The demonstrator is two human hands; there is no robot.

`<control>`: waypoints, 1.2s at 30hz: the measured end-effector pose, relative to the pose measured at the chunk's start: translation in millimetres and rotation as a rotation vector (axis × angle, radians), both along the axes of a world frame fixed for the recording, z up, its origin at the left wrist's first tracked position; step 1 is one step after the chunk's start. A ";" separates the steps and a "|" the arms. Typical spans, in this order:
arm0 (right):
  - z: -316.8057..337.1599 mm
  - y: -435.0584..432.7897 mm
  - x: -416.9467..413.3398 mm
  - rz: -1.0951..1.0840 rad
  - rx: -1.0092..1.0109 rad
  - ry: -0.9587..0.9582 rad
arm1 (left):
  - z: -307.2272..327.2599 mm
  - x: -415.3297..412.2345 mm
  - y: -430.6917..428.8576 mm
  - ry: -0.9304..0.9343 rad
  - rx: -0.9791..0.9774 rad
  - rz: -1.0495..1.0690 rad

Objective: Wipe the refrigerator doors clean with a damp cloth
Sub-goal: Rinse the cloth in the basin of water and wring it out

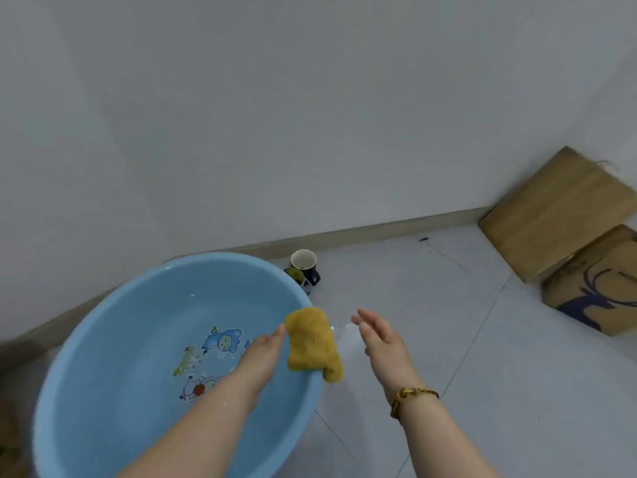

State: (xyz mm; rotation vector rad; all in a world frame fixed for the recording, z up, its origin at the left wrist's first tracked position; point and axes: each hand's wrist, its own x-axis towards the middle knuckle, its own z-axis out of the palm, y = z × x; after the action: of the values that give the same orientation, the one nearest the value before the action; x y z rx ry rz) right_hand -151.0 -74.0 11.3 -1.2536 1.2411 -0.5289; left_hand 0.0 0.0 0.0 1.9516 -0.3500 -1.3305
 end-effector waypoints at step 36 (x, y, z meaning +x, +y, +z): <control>-119.8 64.0 181.7 0.647 -0.109 0.418 | -119.2 131.3 87.4 -0.388 -0.029 0.289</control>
State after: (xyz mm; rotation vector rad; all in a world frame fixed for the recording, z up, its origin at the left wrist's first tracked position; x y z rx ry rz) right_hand 30.8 -10.0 -108.5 -1.8176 1.0587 0.1484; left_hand 131.3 87.4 -119.2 2.1380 -0.2557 -0.7588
